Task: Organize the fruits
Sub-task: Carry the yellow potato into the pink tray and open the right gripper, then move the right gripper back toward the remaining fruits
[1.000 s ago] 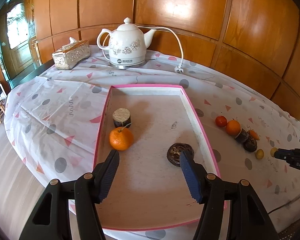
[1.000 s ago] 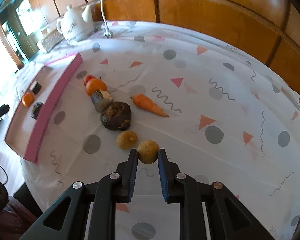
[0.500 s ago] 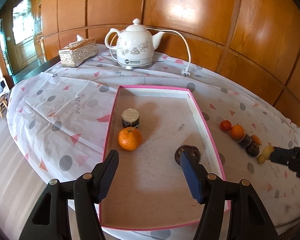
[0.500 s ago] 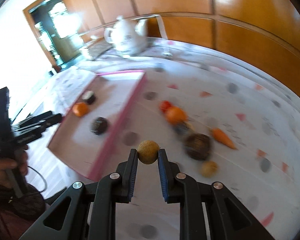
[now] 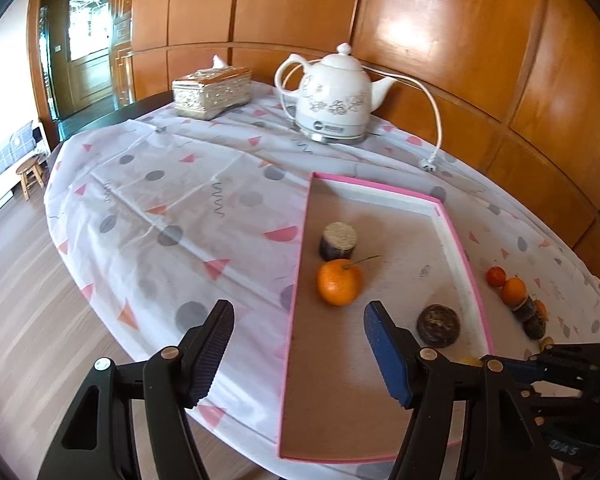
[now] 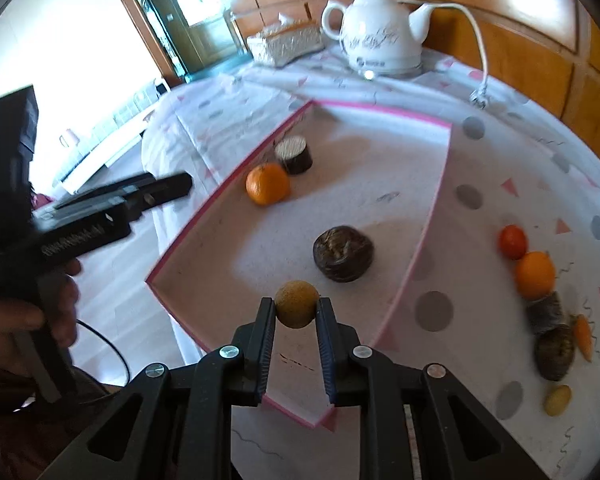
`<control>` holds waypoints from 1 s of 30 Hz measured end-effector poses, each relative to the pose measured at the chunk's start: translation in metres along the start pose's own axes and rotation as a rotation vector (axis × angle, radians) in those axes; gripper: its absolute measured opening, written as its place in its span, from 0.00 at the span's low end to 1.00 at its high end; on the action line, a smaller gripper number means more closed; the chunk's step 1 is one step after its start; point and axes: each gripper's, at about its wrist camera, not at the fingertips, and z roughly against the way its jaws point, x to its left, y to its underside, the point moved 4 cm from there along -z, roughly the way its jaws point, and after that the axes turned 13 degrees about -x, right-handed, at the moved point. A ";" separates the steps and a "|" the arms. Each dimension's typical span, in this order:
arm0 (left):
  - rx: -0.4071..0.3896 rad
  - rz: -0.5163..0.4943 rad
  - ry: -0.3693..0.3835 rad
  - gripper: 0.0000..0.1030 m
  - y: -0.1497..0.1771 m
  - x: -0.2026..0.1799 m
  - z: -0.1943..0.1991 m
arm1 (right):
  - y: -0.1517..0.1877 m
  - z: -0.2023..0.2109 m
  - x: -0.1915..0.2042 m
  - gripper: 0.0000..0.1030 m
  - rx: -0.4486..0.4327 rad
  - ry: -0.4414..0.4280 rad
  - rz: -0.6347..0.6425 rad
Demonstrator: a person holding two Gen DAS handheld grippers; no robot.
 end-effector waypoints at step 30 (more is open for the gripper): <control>0.016 -0.156 0.117 0.66 0.010 -0.063 0.008 | 0.020 0.085 -0.099 0.28 -0.077 0.277 -0.095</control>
